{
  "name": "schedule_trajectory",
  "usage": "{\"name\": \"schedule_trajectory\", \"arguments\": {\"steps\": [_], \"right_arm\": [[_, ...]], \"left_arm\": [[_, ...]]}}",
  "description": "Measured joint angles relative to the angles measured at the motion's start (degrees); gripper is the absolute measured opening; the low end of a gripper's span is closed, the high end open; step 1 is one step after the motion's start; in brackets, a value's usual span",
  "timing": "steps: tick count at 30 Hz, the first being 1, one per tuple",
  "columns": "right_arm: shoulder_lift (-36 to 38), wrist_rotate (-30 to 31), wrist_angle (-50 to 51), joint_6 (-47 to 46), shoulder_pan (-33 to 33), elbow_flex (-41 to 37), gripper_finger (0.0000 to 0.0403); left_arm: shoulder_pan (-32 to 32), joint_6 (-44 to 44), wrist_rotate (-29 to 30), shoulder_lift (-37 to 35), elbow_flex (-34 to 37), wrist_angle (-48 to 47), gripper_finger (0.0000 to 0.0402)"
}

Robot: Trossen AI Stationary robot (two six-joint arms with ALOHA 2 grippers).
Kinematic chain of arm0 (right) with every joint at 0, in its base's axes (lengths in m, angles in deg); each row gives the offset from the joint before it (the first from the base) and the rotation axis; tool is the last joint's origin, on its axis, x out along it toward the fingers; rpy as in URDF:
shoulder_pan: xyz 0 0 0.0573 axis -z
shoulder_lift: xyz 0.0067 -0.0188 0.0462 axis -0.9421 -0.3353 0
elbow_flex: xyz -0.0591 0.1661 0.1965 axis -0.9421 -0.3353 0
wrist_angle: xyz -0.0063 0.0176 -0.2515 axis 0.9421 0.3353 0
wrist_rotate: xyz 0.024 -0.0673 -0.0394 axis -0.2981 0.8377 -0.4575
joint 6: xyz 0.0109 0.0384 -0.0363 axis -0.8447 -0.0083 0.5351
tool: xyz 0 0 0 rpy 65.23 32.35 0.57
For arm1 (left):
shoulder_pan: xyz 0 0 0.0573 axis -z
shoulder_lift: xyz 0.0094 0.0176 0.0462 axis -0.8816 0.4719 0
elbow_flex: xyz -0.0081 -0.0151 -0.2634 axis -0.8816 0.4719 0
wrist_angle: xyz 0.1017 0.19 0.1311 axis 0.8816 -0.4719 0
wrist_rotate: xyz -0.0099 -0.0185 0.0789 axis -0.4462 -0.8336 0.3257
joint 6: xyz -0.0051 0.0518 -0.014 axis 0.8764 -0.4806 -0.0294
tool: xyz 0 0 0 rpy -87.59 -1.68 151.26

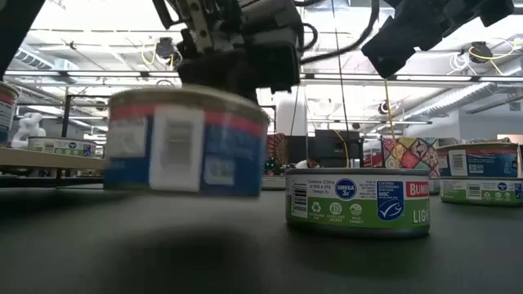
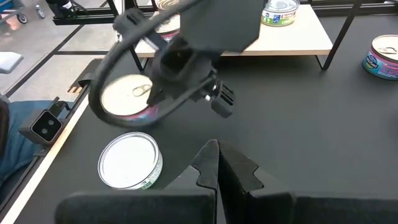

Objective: Stack canned seafood by type on shelf
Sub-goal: Stack the blue tuna can on top of the blue tuna can on the shelf

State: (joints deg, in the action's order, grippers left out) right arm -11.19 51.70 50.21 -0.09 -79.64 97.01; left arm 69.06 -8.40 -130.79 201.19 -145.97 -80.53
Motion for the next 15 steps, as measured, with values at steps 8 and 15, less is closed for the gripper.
{"name": "schedule_trajectory", "arguments": {"steps": [8, 15], "right_arm": [[0.0, 0.0, 0.3, 0.0, 0.0, 0.0, 0.0], [0.0, 0.0, 0.1, 0.2, 0.0, 0.0, 0.0]], "left_arm": [[-2.7, -4.2, 3.3, -7.9, 0.0, -7.3, 0.0], [-5.6, -7.3, 5.7, -15.8, 0.0, -14.5, 0.0]]}}
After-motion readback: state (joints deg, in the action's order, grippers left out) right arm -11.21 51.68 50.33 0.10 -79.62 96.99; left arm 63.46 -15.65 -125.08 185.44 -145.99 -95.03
